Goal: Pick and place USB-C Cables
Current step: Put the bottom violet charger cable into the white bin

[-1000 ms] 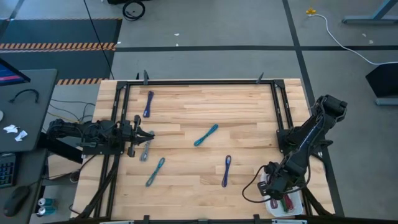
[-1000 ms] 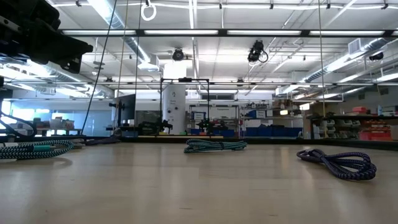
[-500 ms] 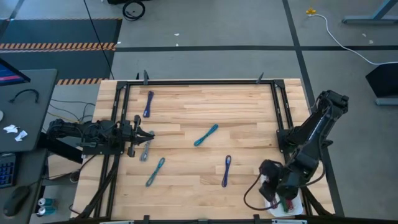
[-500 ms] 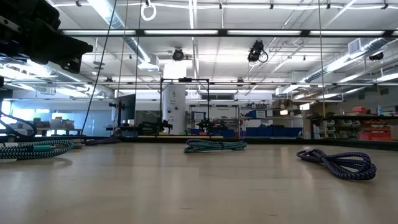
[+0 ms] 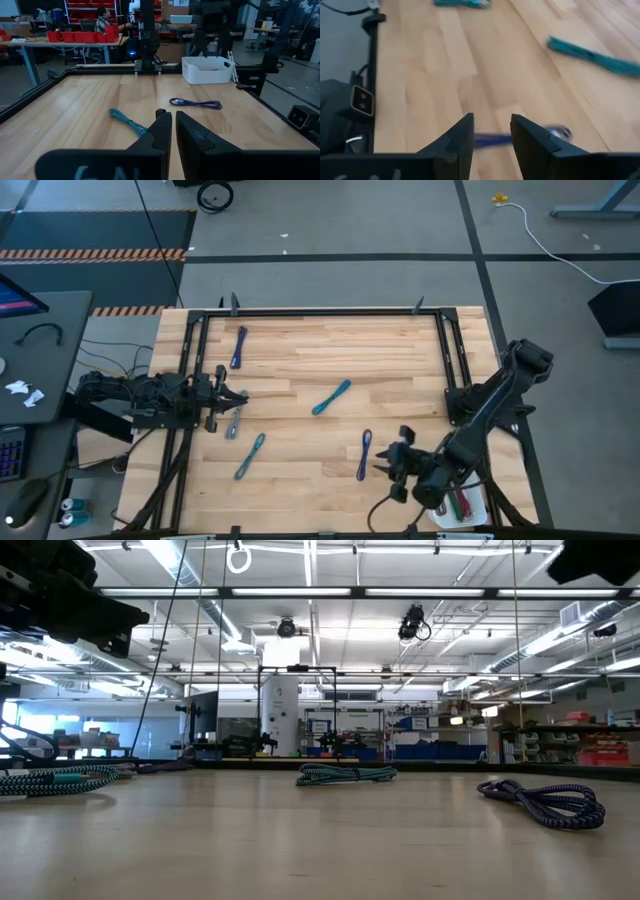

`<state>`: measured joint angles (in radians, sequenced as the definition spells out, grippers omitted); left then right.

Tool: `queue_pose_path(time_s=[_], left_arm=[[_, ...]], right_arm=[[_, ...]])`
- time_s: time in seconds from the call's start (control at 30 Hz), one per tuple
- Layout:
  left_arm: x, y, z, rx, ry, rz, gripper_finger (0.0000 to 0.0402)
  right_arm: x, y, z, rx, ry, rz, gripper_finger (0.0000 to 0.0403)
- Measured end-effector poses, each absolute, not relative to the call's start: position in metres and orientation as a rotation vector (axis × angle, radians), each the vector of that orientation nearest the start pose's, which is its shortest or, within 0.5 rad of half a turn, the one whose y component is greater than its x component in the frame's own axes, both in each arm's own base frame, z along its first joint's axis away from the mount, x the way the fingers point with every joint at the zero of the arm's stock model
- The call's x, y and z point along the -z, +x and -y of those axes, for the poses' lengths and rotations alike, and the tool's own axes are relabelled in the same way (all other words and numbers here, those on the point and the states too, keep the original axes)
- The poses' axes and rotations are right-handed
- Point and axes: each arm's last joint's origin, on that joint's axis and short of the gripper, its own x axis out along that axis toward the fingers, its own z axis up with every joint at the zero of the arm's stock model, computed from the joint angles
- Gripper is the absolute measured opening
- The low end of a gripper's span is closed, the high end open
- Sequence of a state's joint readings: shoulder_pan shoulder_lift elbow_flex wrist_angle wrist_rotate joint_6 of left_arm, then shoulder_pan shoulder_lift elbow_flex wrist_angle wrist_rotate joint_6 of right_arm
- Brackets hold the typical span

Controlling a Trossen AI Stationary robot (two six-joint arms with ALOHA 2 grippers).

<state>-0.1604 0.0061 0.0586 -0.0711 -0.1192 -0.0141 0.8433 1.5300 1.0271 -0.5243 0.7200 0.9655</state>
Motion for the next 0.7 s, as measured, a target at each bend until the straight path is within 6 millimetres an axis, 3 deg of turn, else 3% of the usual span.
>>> queue_pose_path(time_s=[0.43,0.7], left_arm=[[-0.176,0.093,0.012,0.041,-0.012,-0.020,0.0033],[-0.176,0.093,0.012,0.041,-0.012,-0.019,0.0034]], right_arm=[[-0.204,0.262,-0.250,0.040,0.020,-0.398,0.0133],[-0.214,0.280,-0.248,0.000,-0.033,-0.270,0.0133]])
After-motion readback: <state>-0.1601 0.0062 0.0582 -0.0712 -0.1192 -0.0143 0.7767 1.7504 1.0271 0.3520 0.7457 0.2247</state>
